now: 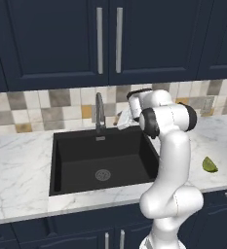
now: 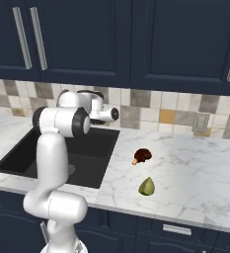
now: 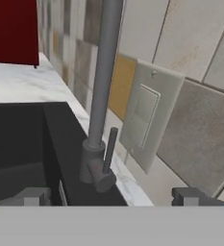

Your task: Turn on the sink faucet. Then move the lemon wedge from the counter to the sink. Turn off the sink. Move the vegetable from the sink to the pot next to the stove. Finally move the pot to the rear left burner.

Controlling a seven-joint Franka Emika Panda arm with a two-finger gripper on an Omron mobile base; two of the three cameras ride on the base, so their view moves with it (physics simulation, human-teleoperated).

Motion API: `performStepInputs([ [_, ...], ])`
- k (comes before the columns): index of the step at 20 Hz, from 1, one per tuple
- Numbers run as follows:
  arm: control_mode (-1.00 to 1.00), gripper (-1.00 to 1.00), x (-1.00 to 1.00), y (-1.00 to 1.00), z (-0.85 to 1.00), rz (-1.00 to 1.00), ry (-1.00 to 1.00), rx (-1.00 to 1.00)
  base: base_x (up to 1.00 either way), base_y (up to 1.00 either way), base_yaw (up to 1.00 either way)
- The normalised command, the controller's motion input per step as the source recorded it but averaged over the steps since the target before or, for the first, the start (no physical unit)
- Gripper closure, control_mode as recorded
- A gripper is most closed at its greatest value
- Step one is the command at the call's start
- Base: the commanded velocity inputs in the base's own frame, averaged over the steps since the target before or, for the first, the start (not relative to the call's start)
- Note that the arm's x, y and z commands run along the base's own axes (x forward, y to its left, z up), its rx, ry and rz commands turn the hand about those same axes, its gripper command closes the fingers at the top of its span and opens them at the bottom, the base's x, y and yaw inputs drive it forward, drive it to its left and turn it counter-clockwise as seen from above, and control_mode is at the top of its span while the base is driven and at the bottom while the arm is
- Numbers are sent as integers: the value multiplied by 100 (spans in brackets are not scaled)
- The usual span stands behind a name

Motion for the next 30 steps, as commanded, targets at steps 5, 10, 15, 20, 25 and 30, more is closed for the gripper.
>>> performStepInputs([
  [5,-100,-100,18,11,-11,0,0,0,0,0,0],
  [10,-100,-100,1,14,-2,1,0,0,0,0,0],
  [15,-100,-100,0,15,0,1,0,0,0,0,0],
  [20,-100,-100,0,11,0,0,0,0,0,0,0],
  [25,-100,-100,1,12,-2,0,0,0,0,0,0],
  [30,-100,-100,11,13,-5,0,0,0,0,0,0],
])
